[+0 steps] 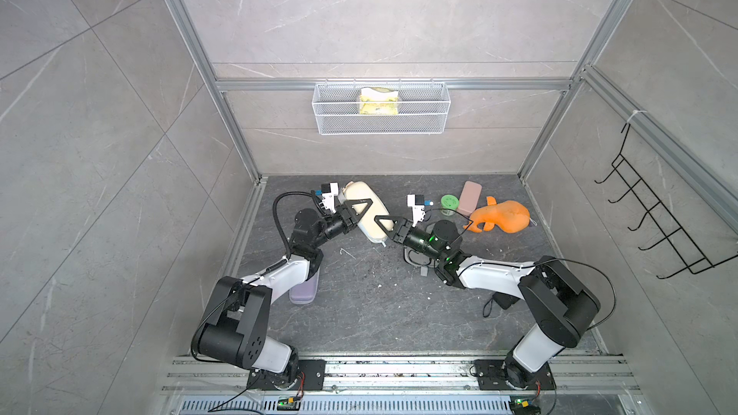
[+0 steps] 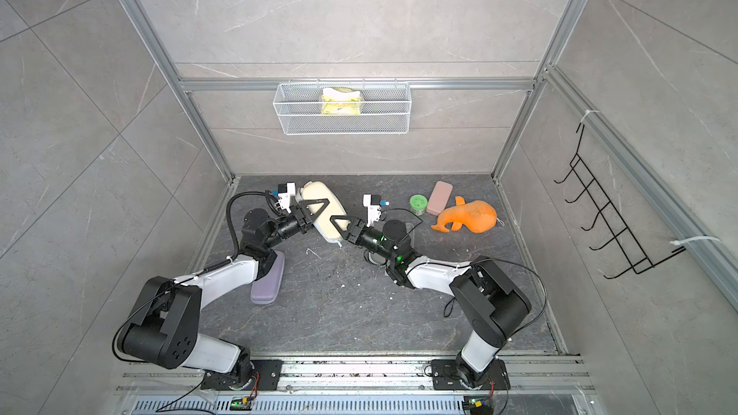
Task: Put umbrellas into zippered umbrella sleeves
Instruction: Adjust the umbrella sleeve, then zip the zipper on the umbrella sleeve.
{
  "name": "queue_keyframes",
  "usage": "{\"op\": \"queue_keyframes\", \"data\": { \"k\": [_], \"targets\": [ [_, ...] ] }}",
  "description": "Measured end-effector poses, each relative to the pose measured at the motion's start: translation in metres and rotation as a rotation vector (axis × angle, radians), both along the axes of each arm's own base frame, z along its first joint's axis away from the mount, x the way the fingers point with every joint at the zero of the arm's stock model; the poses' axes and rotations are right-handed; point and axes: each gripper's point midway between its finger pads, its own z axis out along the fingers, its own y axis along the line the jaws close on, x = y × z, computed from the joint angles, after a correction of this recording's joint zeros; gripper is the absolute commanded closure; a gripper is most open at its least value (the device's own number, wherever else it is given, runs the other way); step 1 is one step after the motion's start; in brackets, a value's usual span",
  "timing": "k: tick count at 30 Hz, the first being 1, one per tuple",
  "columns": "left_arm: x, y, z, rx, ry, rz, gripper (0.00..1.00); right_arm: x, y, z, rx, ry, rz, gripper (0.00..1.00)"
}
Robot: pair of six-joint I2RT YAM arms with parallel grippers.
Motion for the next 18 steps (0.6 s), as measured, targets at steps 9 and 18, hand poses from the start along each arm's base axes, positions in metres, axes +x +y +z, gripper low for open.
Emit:
{"op": "queue_keyframes", "data": {
  "k": [9, 18],
  "targets": [
    [0.023, 0.033, -0.003, 0.049, -0.031, 0.107, 0.83, -0.009, -0.046, -0.014, -0.253, -0.115, -0.105, 0.30],
    [0.032, 0.029, 0.029, 0.121, -0.196, 0.118, 0.83, -0.044, -0.029, -0.052, -0.630, -0.346, -0.084, 0.43]
  ]
}}
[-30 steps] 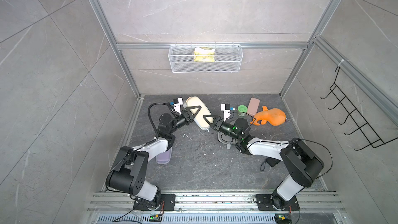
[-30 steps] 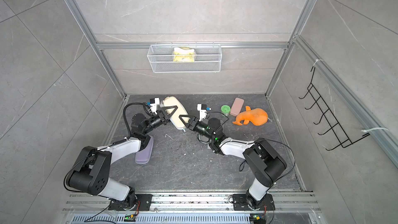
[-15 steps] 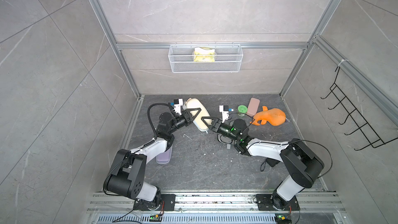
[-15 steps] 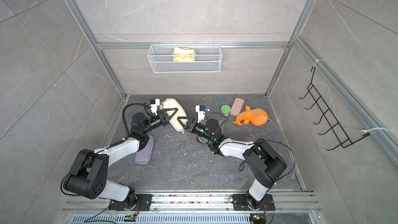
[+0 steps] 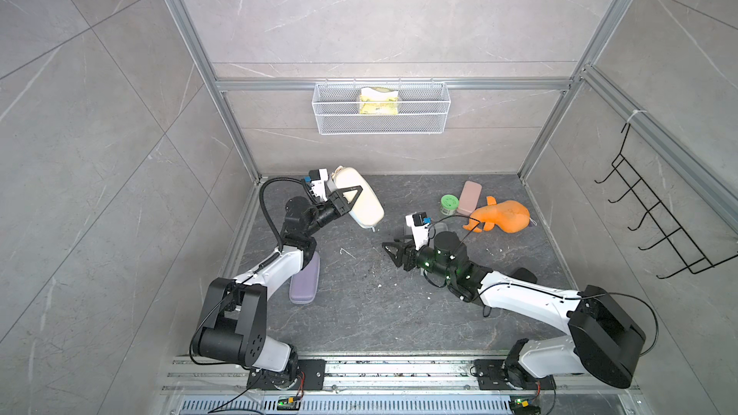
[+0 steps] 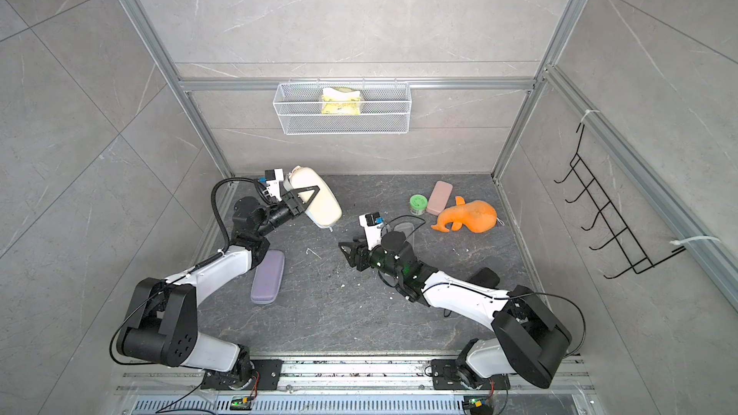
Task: Put umbrellas into zippered umbrella sleeves
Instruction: Zip the zipper on the umbrella sleeve.
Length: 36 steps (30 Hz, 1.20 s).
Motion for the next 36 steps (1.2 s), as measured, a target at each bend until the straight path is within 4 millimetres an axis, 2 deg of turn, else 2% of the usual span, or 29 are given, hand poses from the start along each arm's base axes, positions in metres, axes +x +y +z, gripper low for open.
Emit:
{"op": "queue_keyframes", "data": {
  "k": [3, 7, 11, 16, 22, 30, 36],
  "targets": [
    [-0.001, -0.003, -0.003, 0.015, 0.001, -0.007, 0.83, 0.000, 0.010, 0.000, -0.063, -0.056, 0.014, 0.44],
    [-0.005, -0.008, -0.008, 0.032, 0.017, -0.020, 0.83, 0.007, 0.027, 0.013, -0.086, -0.123, 0.025, 0.45],
    [-0.009, -0.016, -0.009, 0.037, 0.015, -0.039, 0.84, 0.015, 0.036, 0.017, -0.102, -0.155, 0.023, 0.52],
    [-0.012, -0.021, -0.009, 0.043, 0.008, -0.052, 0.85, 0.021, 0.040, 0.015, -0.120, -0.166, 0.014, 0.70],
    [-0.013, -0.020, -0.006, 0.046, -0.003, -0.051, 0.86, 0.022, 0.041, 0.018, -0.114, -0.162, 0.009, 0.79],
    [-0.014, -0.020, -0.007, 0.060, -0.008, -0.051, 0.86, 0.021, 0.041, 0.015, -0.123, -0.156, 0.005, 0.97],
    [-0.018, -0.019, -0.007, 0.086, -0.009, -0.049, 0.94, 0.019, 0.042, 0.012, -0.142, -0.162, 0.006, 1.00]
  ]
}}
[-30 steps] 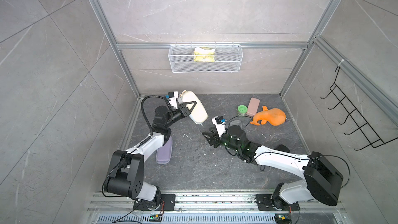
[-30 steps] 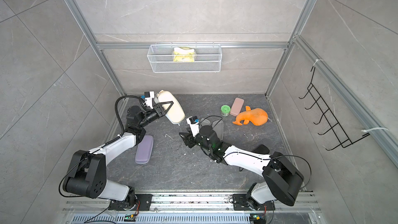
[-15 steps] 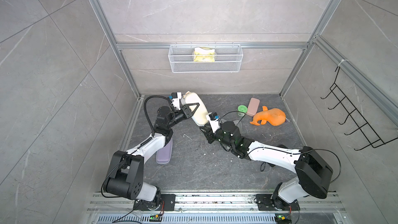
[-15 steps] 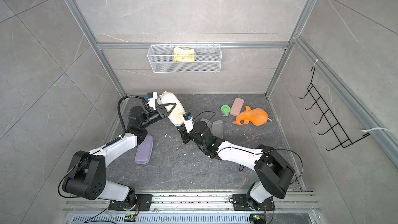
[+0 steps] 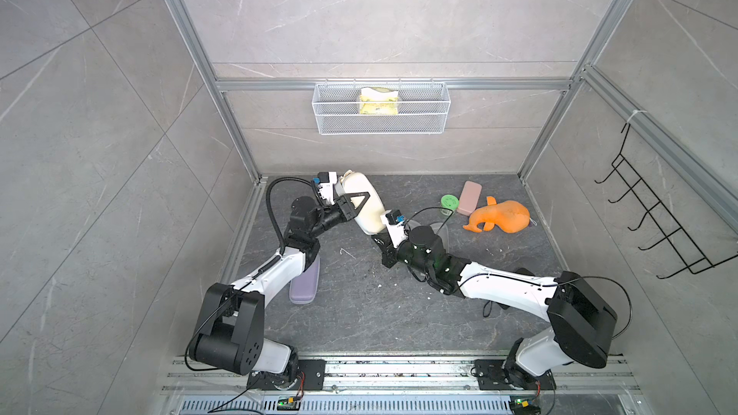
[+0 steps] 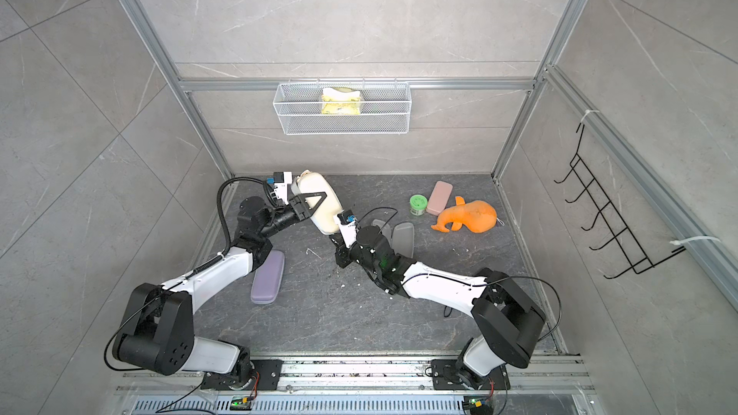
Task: Put umbrellas into zippered umbrella sleeves
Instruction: Zip the zipper on the umbrella sleeve, then adjust the umbrella sleeve.
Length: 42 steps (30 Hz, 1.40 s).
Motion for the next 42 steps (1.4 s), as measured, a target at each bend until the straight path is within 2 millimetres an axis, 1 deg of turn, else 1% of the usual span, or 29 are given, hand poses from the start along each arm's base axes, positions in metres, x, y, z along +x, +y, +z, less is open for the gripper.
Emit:
{"op": "queue_keyframes", "data": {
  "k": [5, 7, 10, 17, 22, 24, 27, 28, 30, 33, 35, 38, 40, 42],
  "targets": [
    [-0.006, 0.005, 0.007, 0.013, -0.005, 0.008, 1.00, 0.004, -0.006, -0.002, -0.023, -0.021, -0.013, 1.00],
    [-0.008, 0.009, 0.010, 0.014, -0.004, 0.014, 1.00, 0.010, -0.013, -0.004, -0.032, -0.027, -0.030, 1.00],
    [-0.010, 0.010, 0.008, 0.014, 0.018, 0.015, 1.00, 0.018, -0.021, -0.001, -0.041, -0.048, -0.047, 1.00],
    [-0.014, 0.007, -0.007, 0.023, 0.114, -0.028, 1.00, 0.020, -0.025, -0.006, -0.133, -0.114, -0.022, 1.00],
    [-0.020, 0.002, -0.018, 0.054, 0.168, -0.086, 1.00, 0.026, -0.031, -0.007, -0.225, -0.184, 0.013, 1.00],
    [-0.020, -0.001, -0.018, 0.056, 0.165, -0.111, 1.00, 0.029, -0.032, -0.004, -0.239, -0.199, 0.034, 0.90],
    [-0.022, -0.005, -0.018, 0.057, 0.167, -0.153, 1.00, 0.037, -0.036, 0.005, -0.257, -0.211, 0.035, 0.64],
    [-0.025, -0.005, -0.021, 0.063, 0.175, -0.171, 1.00, 0.043, -0.039, 0.012, -0.252, -0.219, 0.018, 0.57],
    [-0.028, -0.005, -0.026, 0.073, 0.189, -0.189, 1.00, 0.054, -0.046, 0.027, -0.226, -0.229, -0.019, 0.48],
    [-0.030, -0.005, -0.028, 0.083, 0.184, -0.205, 0.96, 0.059, -0.061, 0.035, -0.176, -0.194, -0.050, 0.43],
    [-0.031, -0.005, -0.027, 0.091, 0.166, -0.216, 0.92, 0.056, -0.072, 0.037, -0.123, -0.146, -0.054, 0.36],
    [-0.033, -0.005, -0.023, 0.097, 0.140, -0.231, 0.88, 0.044, -0.081, 0.042, -0.026, -0.059, -0.017, 0.24],
    [-0.033, -0.006, -0.017, 0.097, 0.117, -0.246, 0.86, 0.032, -0.076, 0.047, 0.049, -0.001, 0.045, 0.18],
    [-0.032, -0.008, -0.008, 0.091, 0.087, -0.262, 0.83, 0.018, -0.066, 0.048, 0.125, 0.066, 0.119, 0.15]
  ]
}}
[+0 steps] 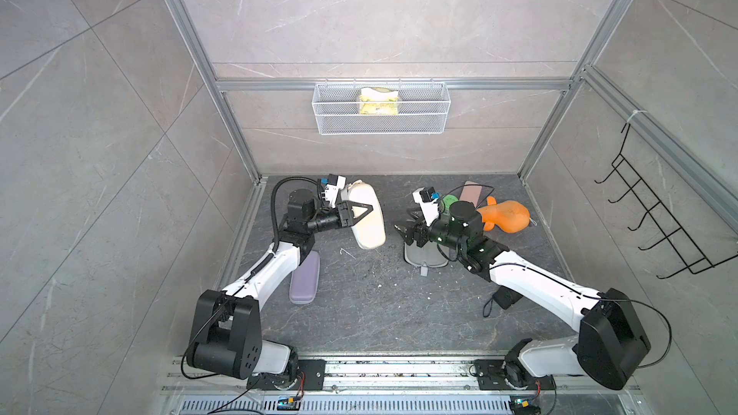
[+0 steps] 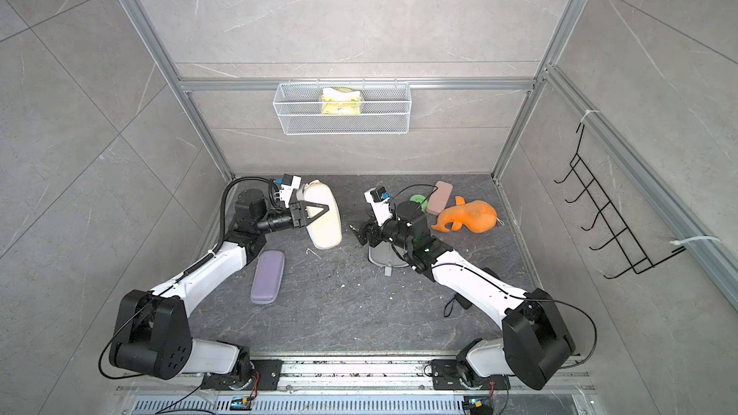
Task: Put umbrellas into zippered umbrella sleeves
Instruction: Adjust the umbrella sleeve.
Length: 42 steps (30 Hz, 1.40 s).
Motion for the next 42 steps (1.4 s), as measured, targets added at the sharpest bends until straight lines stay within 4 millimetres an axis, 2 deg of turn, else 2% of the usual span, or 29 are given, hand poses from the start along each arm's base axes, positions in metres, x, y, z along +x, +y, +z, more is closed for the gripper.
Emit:
{"op": "queue_keyframes", "data": {
  "k": [2, 7, 12, 15, 19, 21, 25, 29, 35, 37, 42],
  "targets": [
    [0.000, -0.002, 0.007, -0.014, -0.027, -0.015, 0.81, -0.013, 0.009, -0.006, 0.064, 0.083, 0.070, 0.13],
    [-0.005, -0.011, 0.011, -0.043, -0.038, -0.070, 0.75, -0.024, 0.026, -0.024, 0.140, 0.242, 0.182, 0.16],
    [-0.008, -0.020, 0.013, -0.066, -0.045, -0.107, 0.71, -0.031, 0.042, -0.022, 0.231, 0.304, 0.298, 0.21],
    [-0.009, -0.025, 0.018, -0.090, -0.053, -0.126, 0.65, -0.032, 0.045, -0.016, 0.272, 0.302, 0.325, 0.23],
    [-0.015, -0.035, 0.024, -0.117, -0.059, -0.152, 0.54, -0.035, 0.048, -0.003, 0.323, 0.280, 0.354, 0.35],
    [-0.016, -0.036, 0.025, -0.120, -0.058, -0.156, 0.39, -0.035, 0.049, 0.001, 0.338, 0.275, 0.359, 0.45],
    [-0.012, -0.036, 0.022, -0.108, -0.026, -0.122, 0.27, -0.028, 0.051, -0.009, 0.347, 0.317, 0.328, 0.57],
    [-0.003, -0.026, 0.019, -0.095, 0.000, -0.025, 0.26, -0.024, 0.051, -0.014, 0.355, 0.333, 0.289, 0.68],
    [0.003, 0.012, 0.008, -0.109, 0.023, 0.176, 0.25, -0.010, 0.043, -0.027, 0.354, 0.351, 0.175, 0.75],
    [0.004, 0.013, 0.003, -0.116, 0.037, 0.199, 0.25, -0.005, 0.040, -0.032, 0.352, 0.357, 0.141, 0.75],
    [0.002, -0.004, -0.010, -0.110, 0.069, 0.181, 0.24, -0.001, 0.038, -0.033, 0.355, 0.358, 0.100, 0.75]
  ]
}}
